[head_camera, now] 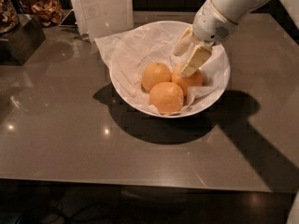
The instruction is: Pick orange from white bowl
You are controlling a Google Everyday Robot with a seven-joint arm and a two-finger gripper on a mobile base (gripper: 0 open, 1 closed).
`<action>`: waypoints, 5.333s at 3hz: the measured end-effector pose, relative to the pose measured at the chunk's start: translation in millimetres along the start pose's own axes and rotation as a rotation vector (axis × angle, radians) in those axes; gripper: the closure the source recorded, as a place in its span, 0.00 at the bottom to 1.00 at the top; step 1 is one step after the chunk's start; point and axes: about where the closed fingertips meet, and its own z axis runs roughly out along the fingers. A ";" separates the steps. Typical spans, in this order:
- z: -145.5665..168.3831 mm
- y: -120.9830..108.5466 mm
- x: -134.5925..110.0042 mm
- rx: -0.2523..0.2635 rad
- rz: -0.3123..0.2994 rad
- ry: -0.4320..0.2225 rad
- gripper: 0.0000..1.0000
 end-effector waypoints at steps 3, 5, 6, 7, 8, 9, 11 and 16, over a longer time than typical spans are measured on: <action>-9.9 15.6 9.0 -0.045 0.051 0.037 0.27; -4.4 5.7 11.6 -0.054 0.054 0.012 0.27; 2.5 6.3 18.4 -0.064 0.075 -0.012 0.28; 16.4 15.4 25.8 -0.097 0.106 -0.044 0.28; 28.5 22.4 30.6 -0.124 0.129 -0.073 0.28; 38.5 22.9 32.6 -0.138 0.140 -0.100 0.27; 25.1 22.3 26.8 -0.067 0.154 -0.112 0.69; -110.4 59.5 -26.7 0.351 0.066 -0.338 1.00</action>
Offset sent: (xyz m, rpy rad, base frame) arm -0.0327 -0.0260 0.0016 -0.0555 0.1062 -0.0340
